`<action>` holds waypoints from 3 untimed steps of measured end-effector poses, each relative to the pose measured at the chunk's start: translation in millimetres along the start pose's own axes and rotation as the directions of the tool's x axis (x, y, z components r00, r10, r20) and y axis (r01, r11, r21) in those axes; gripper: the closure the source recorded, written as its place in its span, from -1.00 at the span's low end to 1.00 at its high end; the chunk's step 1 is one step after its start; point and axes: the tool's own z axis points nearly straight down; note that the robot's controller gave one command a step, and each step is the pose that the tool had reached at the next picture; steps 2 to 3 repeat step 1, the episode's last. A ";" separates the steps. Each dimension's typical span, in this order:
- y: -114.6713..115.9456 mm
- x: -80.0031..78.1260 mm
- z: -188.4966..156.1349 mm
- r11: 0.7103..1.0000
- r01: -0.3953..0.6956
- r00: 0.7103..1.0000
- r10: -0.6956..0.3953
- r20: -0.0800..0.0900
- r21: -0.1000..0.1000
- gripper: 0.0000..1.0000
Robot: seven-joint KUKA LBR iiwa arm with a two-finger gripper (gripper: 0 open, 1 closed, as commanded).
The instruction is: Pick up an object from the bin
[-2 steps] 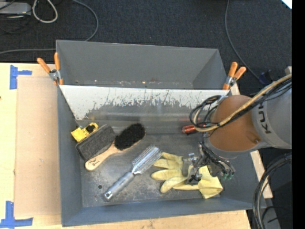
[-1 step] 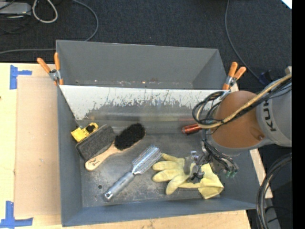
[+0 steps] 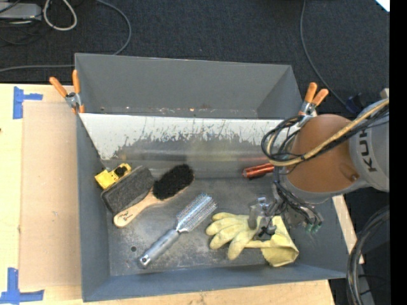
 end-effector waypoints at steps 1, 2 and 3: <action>0.4 -0.6 -16.1 1.000 0.002 1.000 -0.002 0.003 0.001 1.00; 0.4 -0.6 -16.1 1.000 0.002 1.000 -0.002 0.003 0.001 1.00; 0.4 -0.6 -16.1 1.000 0.002 1.000 -0.002 0.003 0.001 1.00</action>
Offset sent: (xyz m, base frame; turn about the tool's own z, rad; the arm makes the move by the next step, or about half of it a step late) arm 0.0008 0.0002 0.0175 -0.0012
